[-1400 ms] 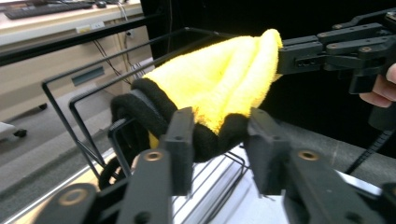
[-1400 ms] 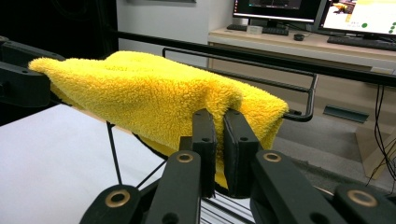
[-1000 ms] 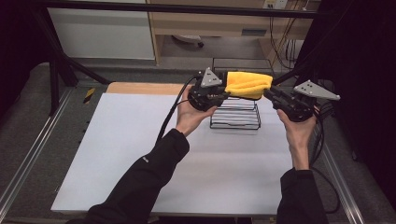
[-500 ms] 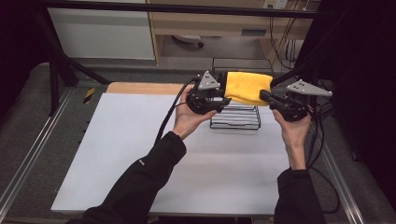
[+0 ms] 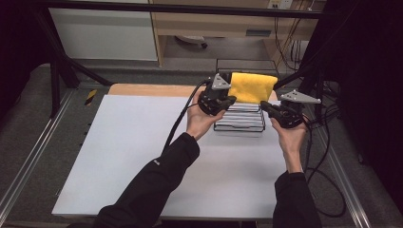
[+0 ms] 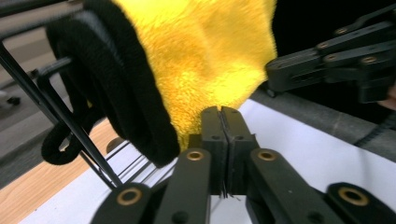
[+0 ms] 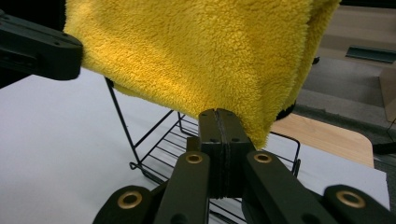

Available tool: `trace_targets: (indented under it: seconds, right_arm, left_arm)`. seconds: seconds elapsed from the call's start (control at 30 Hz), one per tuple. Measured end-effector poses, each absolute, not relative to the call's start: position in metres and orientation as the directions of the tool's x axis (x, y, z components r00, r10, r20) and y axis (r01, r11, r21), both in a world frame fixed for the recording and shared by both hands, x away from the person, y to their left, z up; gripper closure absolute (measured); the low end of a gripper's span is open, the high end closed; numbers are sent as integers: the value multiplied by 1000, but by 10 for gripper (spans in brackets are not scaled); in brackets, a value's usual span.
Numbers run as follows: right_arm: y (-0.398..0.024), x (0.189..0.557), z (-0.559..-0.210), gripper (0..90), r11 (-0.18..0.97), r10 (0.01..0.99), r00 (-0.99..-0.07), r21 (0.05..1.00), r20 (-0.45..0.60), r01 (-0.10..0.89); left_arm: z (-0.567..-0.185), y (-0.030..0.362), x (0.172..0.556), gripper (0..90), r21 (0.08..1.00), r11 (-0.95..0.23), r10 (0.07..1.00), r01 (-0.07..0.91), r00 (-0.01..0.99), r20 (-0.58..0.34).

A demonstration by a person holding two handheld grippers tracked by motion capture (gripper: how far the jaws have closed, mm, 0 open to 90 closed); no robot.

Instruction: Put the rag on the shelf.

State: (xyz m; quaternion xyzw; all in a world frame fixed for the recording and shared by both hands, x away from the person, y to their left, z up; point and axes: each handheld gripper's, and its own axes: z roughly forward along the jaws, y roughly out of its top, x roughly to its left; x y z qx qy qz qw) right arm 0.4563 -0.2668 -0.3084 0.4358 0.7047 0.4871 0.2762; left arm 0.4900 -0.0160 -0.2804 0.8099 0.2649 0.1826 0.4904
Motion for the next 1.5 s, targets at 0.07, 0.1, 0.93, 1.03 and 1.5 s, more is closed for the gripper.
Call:
trace_targets:
  seconds: [0.07,0.1,0.93,1.03,1.5]
  right_arm:
    - [-267,459,-310,890,144,887,-461,927,35,347]
    - [-267,461,-310,888,140,889,-457,928,36,345]
    - [-262,418,-301,340,112,847,-526,938,83,329]
    - [-259,414,-307,270,115,842,-531,933,91,341]
    - [-243,399,-338,62,153,813,-572,907,110,392]
  left_arm:
    - [-284,-16,495,897,891,-373,621,260,783,31]
    - [-286,-16,498,897,890,-371,626,264,780,29]
    - [-307,57,458,438,866,-407,591,292,807,6]
    - [-317,72,453,362,859,-407,596,310,803,-8]
    - [-360,160,421,101,846,-368,667,384,744,-48]
